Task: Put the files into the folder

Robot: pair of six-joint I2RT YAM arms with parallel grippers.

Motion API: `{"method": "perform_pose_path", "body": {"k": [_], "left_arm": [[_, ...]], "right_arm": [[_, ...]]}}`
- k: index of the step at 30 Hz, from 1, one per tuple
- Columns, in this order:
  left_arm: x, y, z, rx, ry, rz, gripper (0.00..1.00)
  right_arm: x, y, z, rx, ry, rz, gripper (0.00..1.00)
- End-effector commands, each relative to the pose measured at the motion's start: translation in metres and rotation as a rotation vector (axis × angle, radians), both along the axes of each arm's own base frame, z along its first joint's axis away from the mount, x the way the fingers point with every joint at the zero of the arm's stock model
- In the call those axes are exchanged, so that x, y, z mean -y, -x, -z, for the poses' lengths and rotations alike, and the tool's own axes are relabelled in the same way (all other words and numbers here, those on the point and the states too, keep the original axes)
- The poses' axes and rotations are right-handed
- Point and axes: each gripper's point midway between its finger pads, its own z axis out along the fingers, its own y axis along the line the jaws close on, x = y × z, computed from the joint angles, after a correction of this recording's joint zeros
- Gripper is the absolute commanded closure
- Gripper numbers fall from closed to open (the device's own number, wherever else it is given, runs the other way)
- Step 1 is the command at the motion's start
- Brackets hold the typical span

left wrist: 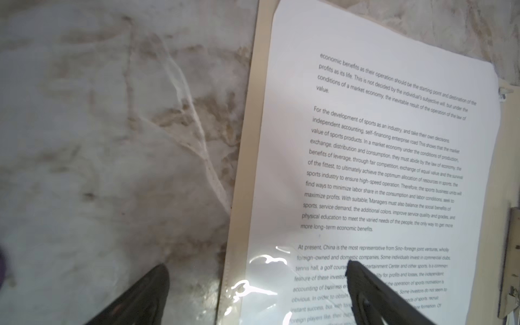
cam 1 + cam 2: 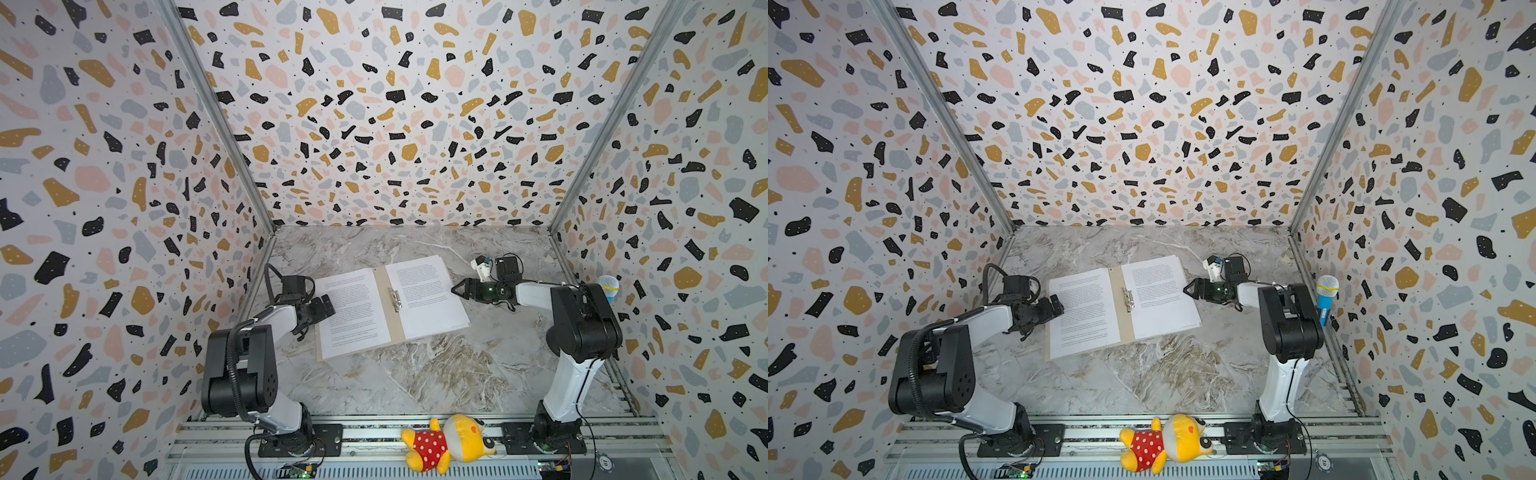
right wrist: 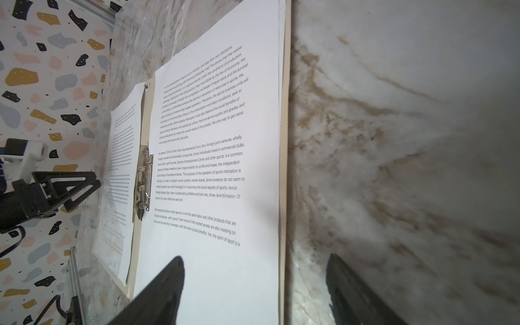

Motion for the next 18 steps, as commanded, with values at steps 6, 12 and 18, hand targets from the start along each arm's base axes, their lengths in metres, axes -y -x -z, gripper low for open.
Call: {"method": "perform_pose_path", "body": {"k": [6,12,18], "left_arm": [[0.018,0.011,0.019,-0.038,0.090,0.067,0.00],[0.043,0.015,0.022,-0.060,0.195,0.150,0.01],[0.057,0.023,0.020,-0.051,0.277,0.164,0.00]], "right_arm": [[0.003,0.036,0.026,-0.178,0.012,0.012,0.21],[-0.002,0.043,0.028,-0.220,-0.017,0.001,0.28],[-0.005,0.050,0.033,-0.253,-0.017,-0.008,0.32]]}}
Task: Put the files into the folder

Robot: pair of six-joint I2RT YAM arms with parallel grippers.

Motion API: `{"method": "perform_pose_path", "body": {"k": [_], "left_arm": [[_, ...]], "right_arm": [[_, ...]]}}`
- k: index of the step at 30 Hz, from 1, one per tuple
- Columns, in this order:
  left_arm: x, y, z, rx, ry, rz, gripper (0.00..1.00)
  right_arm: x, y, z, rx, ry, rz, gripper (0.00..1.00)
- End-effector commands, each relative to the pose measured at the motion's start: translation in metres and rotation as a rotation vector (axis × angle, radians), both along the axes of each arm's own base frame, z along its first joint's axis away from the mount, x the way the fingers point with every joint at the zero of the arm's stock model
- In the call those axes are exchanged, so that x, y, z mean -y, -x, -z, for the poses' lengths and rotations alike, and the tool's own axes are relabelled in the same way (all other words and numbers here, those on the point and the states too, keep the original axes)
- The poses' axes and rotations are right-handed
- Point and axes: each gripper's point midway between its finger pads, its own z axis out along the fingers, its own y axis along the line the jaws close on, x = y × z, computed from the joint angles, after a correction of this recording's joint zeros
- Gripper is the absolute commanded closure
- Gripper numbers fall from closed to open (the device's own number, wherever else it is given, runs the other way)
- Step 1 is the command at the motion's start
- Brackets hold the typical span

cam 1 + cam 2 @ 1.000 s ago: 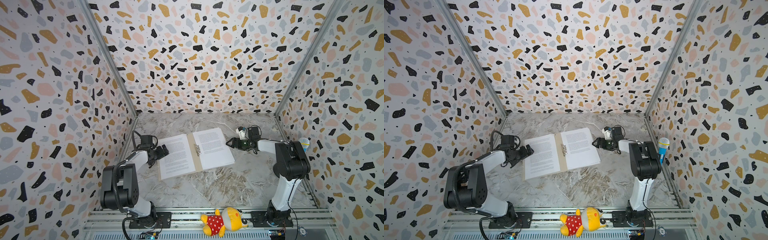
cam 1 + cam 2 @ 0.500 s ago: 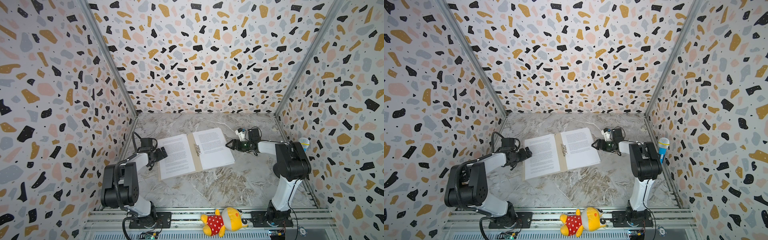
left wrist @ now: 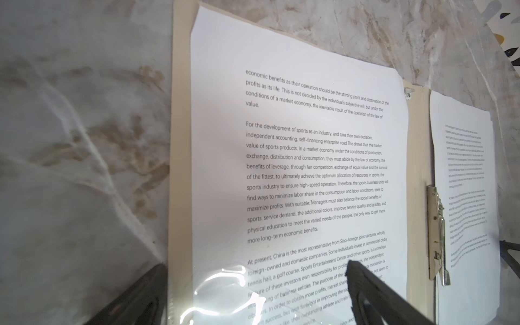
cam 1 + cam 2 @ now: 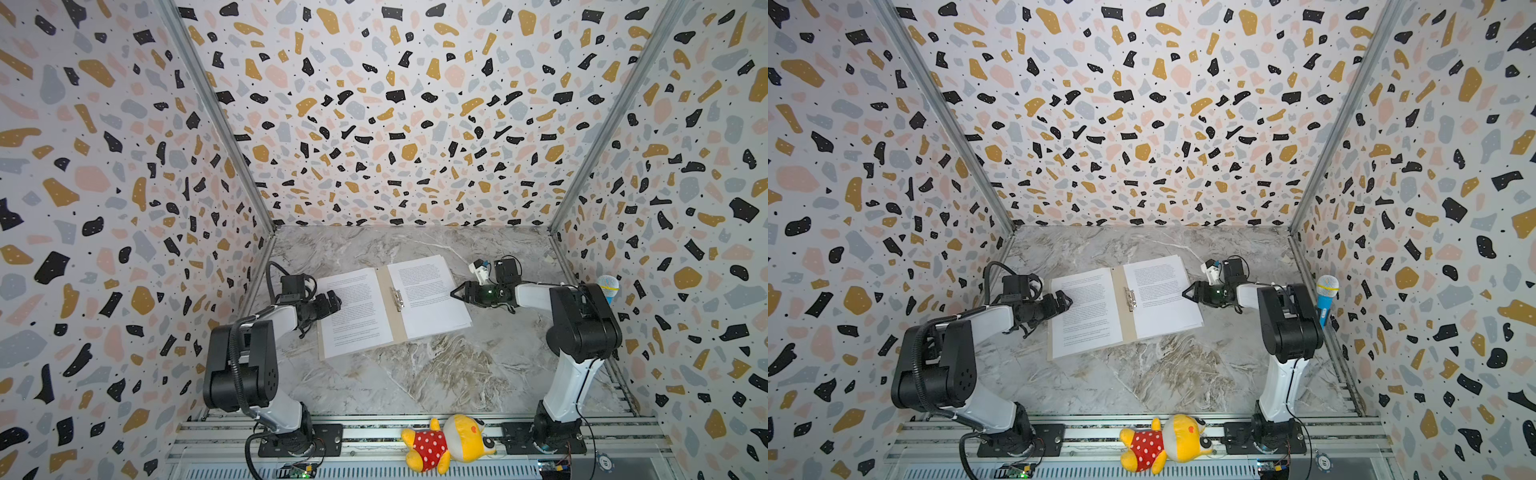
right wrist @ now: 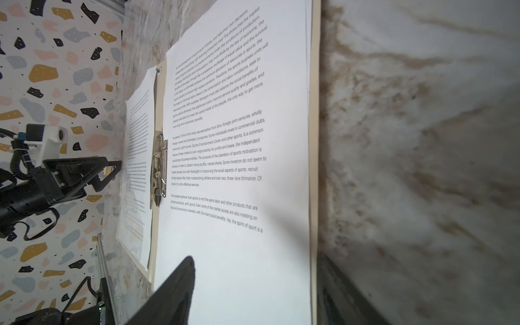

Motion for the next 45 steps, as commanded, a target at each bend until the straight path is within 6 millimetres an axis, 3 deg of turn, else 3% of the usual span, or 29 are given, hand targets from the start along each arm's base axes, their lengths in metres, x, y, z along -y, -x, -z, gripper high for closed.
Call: {"method": "perform_pose_path", "body": {"k": [1,14,21,23,28,37,41,45], "left_arm": [[0.027,0.037,0.022,-0.142,0.139,0.043,0.00],[0.054,-0.010,-0.090,0.136,0.430,0.018,0.01],[0.063,-0.030,-0.170,0.331,0.612,-0.012,0.00],[0.076,-0.035,-0.196,0.385,0.652,0.009,0.01],[0.138,-0.047,-0.242,0.442,0.708,0.138,0.00],[0.252,-0.059,-0.276,0.464,0.763,0.319,0.00],[0.303,-0.067,-0.245,0.403,0.756,0.387,0.00],[0.345,-0.073,-0.211,0.360,0.769,0.446,0.01]], "right_arm": [[0.003,0.037,0.032,-0.188,0.037,0.007,0.32],[0.006,0.052,0.037,-0.232,0.045,0.009,0.34],[0.006,0.061,0.043,-0.260,0.048,0.010,0.34],[0.003,0.062,0.043,-0.265,0.047,0.006,0.34],[-0.010,0.065,0.041,-0.277,0.032,-0.002,0.34],[-0.016,0.069,0.037,-0.286,0.043,0.022,0.32],[0.001,0.064,0.026,-0.253,0.071,0.070,0.28],[0.046,0.056,0.008,-0.184,0.147,0.179,0.21]]}}
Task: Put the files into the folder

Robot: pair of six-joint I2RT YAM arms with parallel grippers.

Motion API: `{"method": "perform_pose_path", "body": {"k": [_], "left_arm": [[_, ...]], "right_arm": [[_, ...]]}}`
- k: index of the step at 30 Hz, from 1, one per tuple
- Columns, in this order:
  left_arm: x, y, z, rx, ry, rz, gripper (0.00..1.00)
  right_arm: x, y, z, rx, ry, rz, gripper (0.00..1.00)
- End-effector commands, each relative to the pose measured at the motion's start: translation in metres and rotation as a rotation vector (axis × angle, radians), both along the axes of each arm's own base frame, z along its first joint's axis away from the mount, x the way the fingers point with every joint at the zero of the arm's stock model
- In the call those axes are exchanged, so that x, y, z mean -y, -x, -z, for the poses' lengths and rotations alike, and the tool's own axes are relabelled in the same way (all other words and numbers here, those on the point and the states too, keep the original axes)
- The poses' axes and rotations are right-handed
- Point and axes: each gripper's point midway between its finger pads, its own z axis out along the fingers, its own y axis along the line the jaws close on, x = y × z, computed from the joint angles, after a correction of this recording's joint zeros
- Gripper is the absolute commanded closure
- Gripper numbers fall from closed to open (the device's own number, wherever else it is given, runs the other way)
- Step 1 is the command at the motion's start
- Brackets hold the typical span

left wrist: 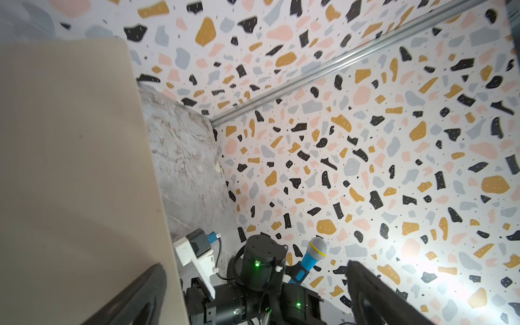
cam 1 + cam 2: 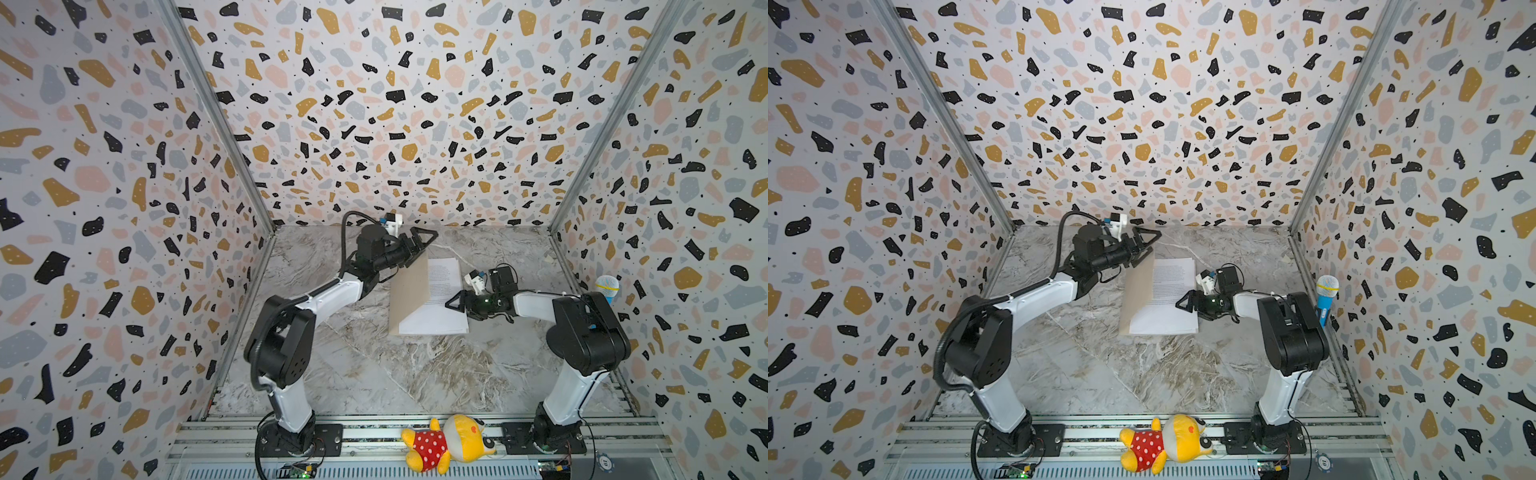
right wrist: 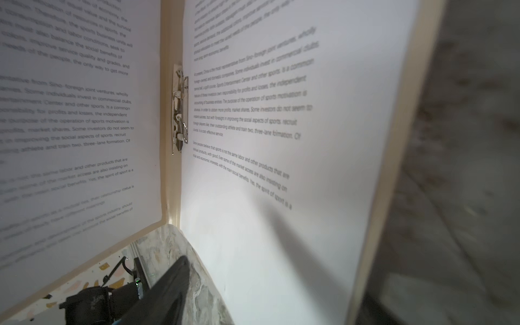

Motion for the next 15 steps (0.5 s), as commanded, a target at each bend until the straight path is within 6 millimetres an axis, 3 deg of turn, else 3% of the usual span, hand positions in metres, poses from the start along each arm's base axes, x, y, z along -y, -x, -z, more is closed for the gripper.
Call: {"method": "perform_pose_path", "body": {"k": [1,6,9,11,13,15], "left_arm": [[0.026,-0.006,0.018,0.034,0.002,0.028,0.00],[0.070,-0.002,0.030,0.063,0.040,0.107,0.00],[0.069,-0.001,0.027,0.093,0.028,0.112,0.00],[0.043,-0.006,0.037,0.125,-0.122,0.053,0.01],[-0.007,-0.012,0.053,0.195,-0.393,-0.045,0.00],[-0.076,-0.014,0.064,0.245,-0.686,-0.189,0.00]], "right_arm": [[0.055,0.010,0.004,-0.031,0.176,0.124,0.20],[0.096,0.002,-0.033,0.135,0.284,0.197,0.14],[0.119,-0.006,-0.055,0.282,0.405,0.249,0.13],[0.139,-0.014,-0.074,0.430,0.510,0.305,0.12],[0.159,-0.021,-0.103,0.628,0.606,0.387,0.11],[0.168,-0.018,-0.125,0.817,0.649,0.441,0.07]]}}
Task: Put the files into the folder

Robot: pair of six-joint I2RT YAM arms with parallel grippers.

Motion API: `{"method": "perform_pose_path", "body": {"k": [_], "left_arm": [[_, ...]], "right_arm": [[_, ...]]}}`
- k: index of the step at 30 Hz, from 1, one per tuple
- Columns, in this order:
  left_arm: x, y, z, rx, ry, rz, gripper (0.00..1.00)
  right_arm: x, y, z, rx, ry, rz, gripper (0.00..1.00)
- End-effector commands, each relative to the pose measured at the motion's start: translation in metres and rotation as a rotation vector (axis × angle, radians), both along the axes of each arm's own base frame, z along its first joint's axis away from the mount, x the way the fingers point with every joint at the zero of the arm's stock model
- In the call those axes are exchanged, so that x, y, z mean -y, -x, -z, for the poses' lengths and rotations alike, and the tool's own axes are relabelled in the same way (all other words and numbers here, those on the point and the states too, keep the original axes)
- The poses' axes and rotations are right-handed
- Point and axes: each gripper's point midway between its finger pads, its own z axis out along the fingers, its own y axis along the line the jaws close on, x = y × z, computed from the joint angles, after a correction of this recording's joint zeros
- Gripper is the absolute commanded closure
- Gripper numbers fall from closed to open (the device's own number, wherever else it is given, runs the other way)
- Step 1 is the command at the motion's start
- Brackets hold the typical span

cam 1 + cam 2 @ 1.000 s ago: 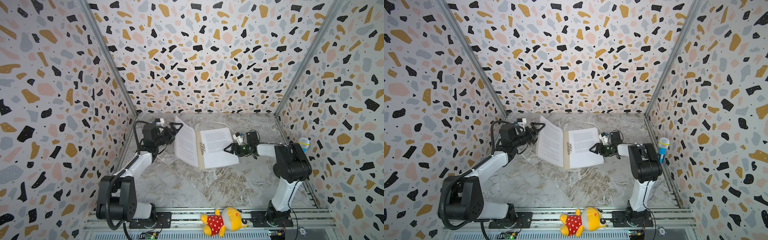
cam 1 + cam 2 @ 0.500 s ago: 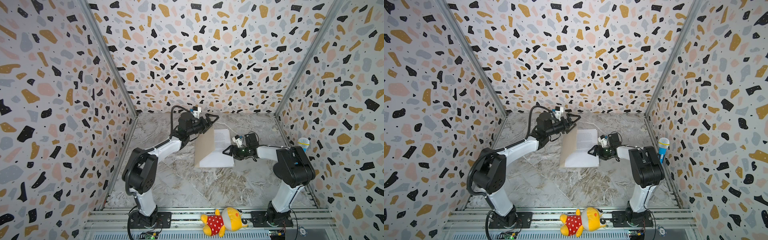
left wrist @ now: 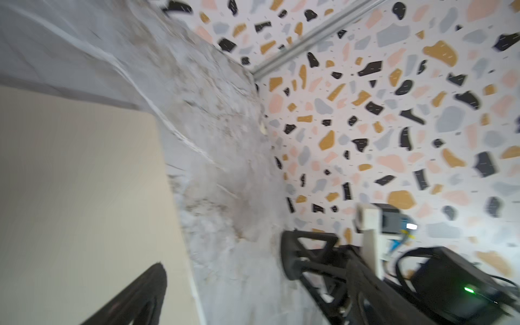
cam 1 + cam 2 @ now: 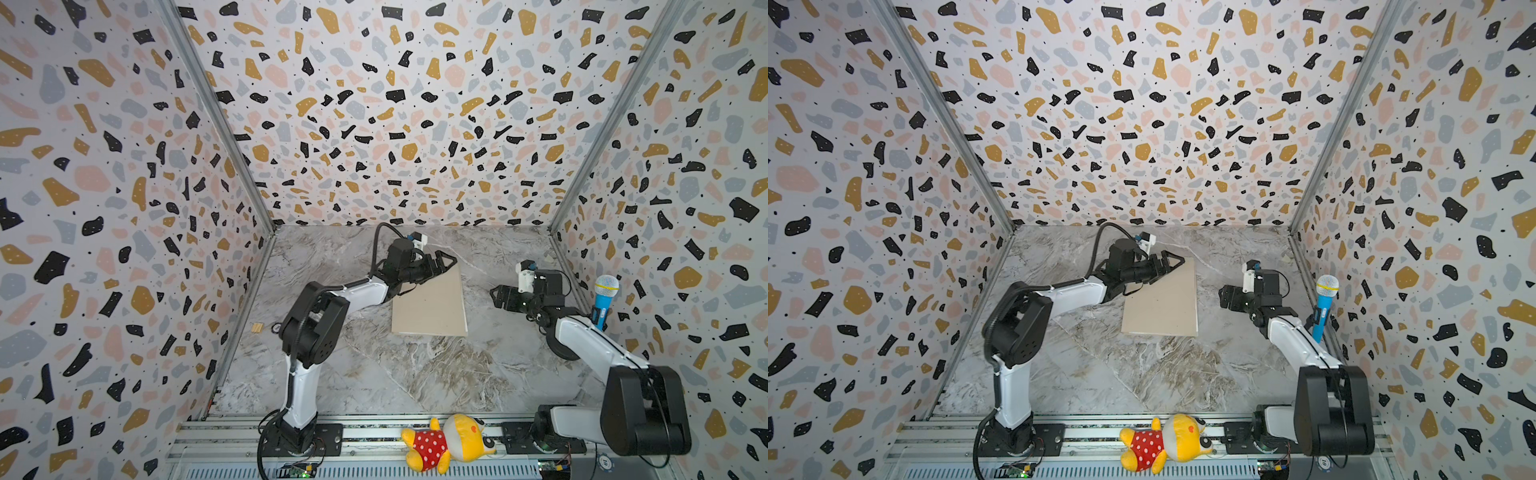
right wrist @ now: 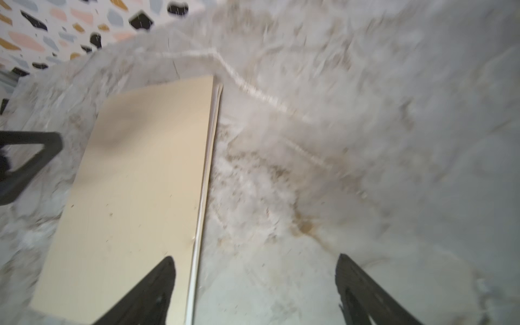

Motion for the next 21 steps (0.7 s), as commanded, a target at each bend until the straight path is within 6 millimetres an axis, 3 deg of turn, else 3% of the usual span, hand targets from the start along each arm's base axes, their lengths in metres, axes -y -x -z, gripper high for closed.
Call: {"method": "perform_pose_path", "body": {"k": [1,3,6,8,11,14,17,21], "left_arm": [[-0.117,-0.012,-0.013,0.242,-0.468,-0.220,0.00],[-0.179,-0.006,-0.012,0.297,-0.629,-0.375,0.00],[-0.254,0.007,-0.011,0.326,-0.722,-0.598,0.01],[-0.296,0.017,-0.002,0.305,-0.723,-0.721,0.01],[-0.340,0.040,0.014,0.355,-0.772,-0.862,0.01],[-0.368,0.048,0.017,0.382,-0.772,-0.934,0.01],[-0.385,0.055,0.010,0.454,-0.839,-1.010,0.01],[-0.399,0.059,0.002,0.506,-0.867,-1.067,0.00]], "right_arm": [[0.033,-0.009,-0.045,0.334,0.200,0.100,0.06],[0.039,0.002,-0.046,0.440,0.220,0.133,0.06],[0.049,0.014,-0.033,0.511,0.237,0.196,0.06],[0.052,0.020,-0.025,0.550,0.223,0.215,0.06],[0.046,0.018,-0.015,0.582,0.221,0.185,0.06],[0.043,0.012,-0.007,0.610,0.217,0.170,0.06],[0.038,0.002,0.007,0.528,0.238,0.139,0.06],[0.037,0.000,0.008,0.521,0.241,0.133,0.01]]}}
